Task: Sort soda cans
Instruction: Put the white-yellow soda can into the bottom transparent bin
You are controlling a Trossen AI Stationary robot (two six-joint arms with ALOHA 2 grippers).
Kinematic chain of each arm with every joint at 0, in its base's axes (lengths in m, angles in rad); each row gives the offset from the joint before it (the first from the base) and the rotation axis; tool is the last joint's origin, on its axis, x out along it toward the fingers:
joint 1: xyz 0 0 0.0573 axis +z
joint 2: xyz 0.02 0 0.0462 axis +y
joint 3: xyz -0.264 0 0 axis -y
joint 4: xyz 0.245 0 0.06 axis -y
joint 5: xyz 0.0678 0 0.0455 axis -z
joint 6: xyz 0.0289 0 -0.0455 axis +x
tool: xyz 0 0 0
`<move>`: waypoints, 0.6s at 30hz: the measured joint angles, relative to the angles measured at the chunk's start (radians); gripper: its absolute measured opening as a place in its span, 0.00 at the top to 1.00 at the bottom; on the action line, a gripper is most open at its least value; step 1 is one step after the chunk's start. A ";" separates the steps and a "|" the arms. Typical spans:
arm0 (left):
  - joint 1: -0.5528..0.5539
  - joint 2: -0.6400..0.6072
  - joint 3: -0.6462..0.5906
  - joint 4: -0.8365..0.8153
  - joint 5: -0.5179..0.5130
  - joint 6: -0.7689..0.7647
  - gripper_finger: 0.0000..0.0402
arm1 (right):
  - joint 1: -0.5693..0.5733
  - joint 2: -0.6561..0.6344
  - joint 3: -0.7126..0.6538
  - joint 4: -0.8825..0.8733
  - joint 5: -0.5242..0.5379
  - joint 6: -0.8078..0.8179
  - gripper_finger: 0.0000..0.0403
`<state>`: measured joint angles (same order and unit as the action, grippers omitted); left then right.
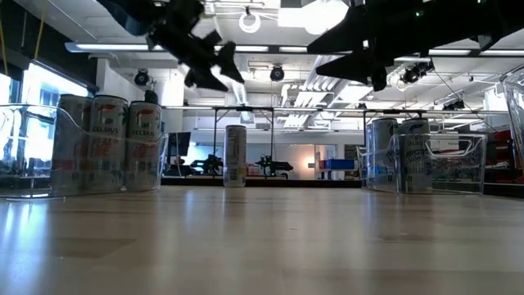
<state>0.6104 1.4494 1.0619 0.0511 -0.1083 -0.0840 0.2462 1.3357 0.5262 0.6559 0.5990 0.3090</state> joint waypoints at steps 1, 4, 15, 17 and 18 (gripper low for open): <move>0.002 0.030 0.009 0.001 -0.005 0.018 0.20 | 0.000 0.000 0.000 0.000 -0.007 -0.001 0.38; 0.000 0.118 0.050 0.007 -0.032 0.040 0.20 | 0.000 0.000 0.000 0.000 -0.009 -0.003 0.38; -0.002 0.313 0.121 -0.002 -0.209 0.057 0.19 | 0.011 0.000 0.000 -0.001 -0.009 -0.003 0.38; -0.002 0.327 0.121 0.000 -0.246 0.067 0.19 | 0.011 0.000 0.000 -0.001 -0.009 -0.003 0.38; 0.000 0.334 0.121 -0.001 -0.251 0.067 0.19 | 0.011 0.000 0.000 -0.001 -0.010 -0.003 0.38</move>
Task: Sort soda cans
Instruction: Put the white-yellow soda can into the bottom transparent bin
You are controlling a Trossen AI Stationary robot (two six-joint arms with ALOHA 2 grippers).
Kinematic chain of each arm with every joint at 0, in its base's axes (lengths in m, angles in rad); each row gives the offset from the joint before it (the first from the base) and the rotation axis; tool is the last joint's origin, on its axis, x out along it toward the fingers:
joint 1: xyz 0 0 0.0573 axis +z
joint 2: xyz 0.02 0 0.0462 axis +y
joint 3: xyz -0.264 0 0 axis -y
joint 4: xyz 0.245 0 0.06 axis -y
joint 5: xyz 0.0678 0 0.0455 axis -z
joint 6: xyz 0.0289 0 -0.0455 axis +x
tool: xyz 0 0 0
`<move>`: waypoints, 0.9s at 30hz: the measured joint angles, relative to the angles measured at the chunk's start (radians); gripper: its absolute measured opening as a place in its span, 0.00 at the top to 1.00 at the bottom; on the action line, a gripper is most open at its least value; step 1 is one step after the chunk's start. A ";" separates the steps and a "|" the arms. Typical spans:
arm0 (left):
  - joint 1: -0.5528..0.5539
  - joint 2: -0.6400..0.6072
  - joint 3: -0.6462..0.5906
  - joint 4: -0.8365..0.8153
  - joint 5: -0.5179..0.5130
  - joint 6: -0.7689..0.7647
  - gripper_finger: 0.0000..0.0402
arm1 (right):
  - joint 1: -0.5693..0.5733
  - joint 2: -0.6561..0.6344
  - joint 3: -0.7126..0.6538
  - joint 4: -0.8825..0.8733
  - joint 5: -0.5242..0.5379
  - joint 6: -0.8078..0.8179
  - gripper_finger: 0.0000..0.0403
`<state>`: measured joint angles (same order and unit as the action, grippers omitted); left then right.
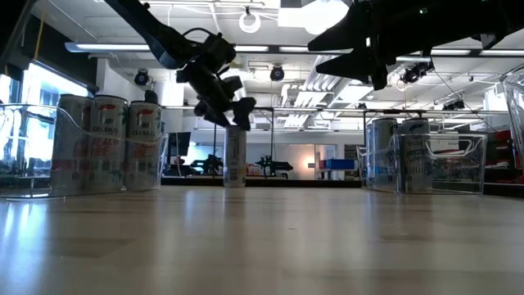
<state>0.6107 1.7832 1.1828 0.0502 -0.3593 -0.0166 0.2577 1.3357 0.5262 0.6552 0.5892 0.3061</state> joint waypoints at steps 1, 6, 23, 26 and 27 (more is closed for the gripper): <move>0.005 0.005 0.000 -0.001 0.000 -0.001 0.19 | 0.000 0.000 0.000 0.000 0.000 0.001 0.38; 0.028 0.023 0.000 -0.002 0.091 -0.052 0.19 | 0.000 0.000 0.000 0.000 0.000 0.004 0.38; 0.019 0.026 0.000 -0.032 0.248 0.009 0.38 | 0.006 -0.007 0.000 0.016 0.000 -0.002 0.38; -0.008 0.026 0.001 -0.039 0.265 0.034 0.38 | 0.025 -0.025 0.011 0.022 0.000 -0.027 0.38; -0.019 0.025 0.001 -0.042 0.269 0.047 0.38 | 0.034 -0.033 0.016 0.022 -0.003 -0.040 0.38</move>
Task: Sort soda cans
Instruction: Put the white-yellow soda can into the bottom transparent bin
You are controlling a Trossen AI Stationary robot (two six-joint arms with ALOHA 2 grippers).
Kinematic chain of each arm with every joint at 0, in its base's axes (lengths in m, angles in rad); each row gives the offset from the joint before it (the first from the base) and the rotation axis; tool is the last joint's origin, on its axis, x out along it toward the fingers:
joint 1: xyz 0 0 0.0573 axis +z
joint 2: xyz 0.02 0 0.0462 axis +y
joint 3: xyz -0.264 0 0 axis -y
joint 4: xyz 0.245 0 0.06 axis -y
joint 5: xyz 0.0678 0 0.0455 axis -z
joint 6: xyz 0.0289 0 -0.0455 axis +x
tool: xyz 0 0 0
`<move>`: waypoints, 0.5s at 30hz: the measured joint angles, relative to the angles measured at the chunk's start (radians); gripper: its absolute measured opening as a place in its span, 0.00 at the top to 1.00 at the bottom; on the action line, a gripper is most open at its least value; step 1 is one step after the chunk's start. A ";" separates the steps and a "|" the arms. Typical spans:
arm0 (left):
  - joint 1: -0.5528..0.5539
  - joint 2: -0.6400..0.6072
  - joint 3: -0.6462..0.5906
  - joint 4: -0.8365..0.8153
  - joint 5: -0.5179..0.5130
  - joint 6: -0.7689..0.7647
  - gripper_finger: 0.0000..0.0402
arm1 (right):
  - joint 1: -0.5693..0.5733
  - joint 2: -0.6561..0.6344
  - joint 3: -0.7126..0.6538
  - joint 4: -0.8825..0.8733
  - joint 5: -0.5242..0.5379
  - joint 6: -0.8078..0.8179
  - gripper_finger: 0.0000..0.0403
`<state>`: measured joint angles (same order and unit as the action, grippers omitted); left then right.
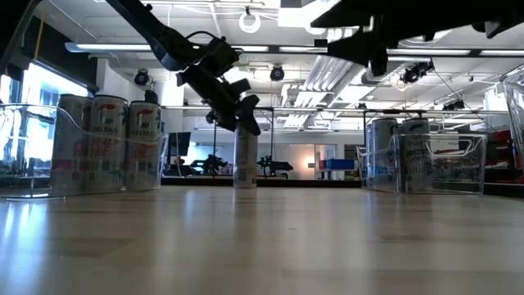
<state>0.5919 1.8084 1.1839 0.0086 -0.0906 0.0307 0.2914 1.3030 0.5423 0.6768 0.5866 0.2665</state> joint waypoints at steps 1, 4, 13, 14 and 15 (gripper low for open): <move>-0.013 0.000 0.000 -0.004 0.000 0.009 0.38 | 0.010 -0.006 0.006 0.000 -0.001 -0.013 0.38; -0.053 -0.001 0.000 -0.005 0.001 0.030 0.38 | 0.039 -0.021 0.027 -0.001 -0.001 -0.055 0.38; -0.177 -0.001 0.000 -0.003 0.003 0.034 0.38 | 0.095 -0.021 0.082 -0.033 0.000 -0.094 0.38; -0.192 -0.001 -0.001 -0.002 0.003 0.034 0.38 | 0.098 -0.021 0.087 -0.036 0.009 -0.092 0.38; -0.209 0.000 -0.001 0.000 0.003 0.034 0.38 | 0.099 -0.021 0.092 -0.041 0.015 -0.091 0.38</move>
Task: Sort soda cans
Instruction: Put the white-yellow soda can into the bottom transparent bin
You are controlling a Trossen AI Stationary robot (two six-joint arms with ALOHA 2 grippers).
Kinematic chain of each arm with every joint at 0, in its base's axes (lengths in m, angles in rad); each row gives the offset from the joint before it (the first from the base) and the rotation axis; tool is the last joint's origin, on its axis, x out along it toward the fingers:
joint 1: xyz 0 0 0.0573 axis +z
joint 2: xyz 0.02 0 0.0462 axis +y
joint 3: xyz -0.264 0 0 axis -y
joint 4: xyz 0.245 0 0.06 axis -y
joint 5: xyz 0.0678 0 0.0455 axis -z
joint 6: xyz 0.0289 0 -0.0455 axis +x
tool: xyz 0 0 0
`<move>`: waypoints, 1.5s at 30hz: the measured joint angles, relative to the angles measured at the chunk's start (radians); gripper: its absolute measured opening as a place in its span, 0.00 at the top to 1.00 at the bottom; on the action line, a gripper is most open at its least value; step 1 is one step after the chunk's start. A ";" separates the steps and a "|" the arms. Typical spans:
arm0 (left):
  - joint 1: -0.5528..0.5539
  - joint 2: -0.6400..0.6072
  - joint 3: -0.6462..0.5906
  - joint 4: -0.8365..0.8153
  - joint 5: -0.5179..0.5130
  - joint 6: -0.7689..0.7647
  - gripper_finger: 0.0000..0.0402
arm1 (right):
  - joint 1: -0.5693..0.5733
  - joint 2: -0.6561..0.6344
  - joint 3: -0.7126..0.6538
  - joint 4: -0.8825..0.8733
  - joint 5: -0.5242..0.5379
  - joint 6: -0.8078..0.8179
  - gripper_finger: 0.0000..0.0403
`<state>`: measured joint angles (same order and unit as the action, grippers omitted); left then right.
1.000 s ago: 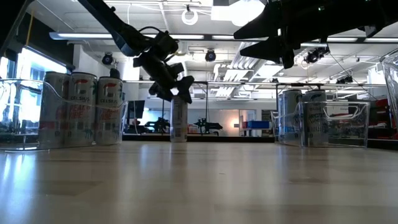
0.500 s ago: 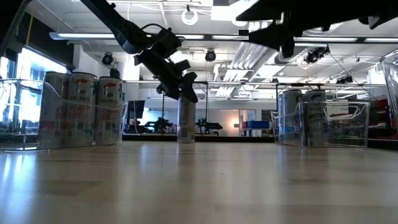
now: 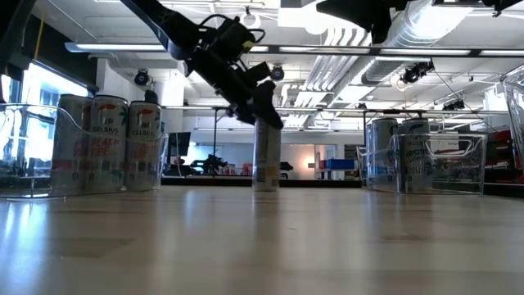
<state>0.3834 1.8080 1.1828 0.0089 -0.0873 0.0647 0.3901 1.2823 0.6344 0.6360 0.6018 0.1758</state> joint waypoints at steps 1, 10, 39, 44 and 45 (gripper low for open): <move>-0.016 0.000 0.000 0.003 0.000 0.000 0.38 | 0.000 0.000 0.005 -0.004 0.001 0.001 0.38; -0.166 0.004 -0.003 0.039 0.004 -0.012 0.38 | 0.000 0.000 0.015 -0.020 0.004 0.003 0.38; -0.338 0.004 -0.003 0.066 -0.006 -0.116 0.29 | 0.000 0.000 0.014 -0.051 0.004 0.006 0.38; -0.332 0.002 -0.002 0.079 0.000 -0.116 0.25 | 0.000 0.000 0.014 -0.052 0.004 0.006 0.38; -0.332 0.002 -0.002 0.078 0.000 -0.116 0.25 | 0.000 0.000 0.014 -0.052 0.004 0.006 0.38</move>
<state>0.0513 1.8095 1.1812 0.0864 -0.0875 -0.0513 0.3901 1.2823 0.6487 0.5838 0.6056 0.1822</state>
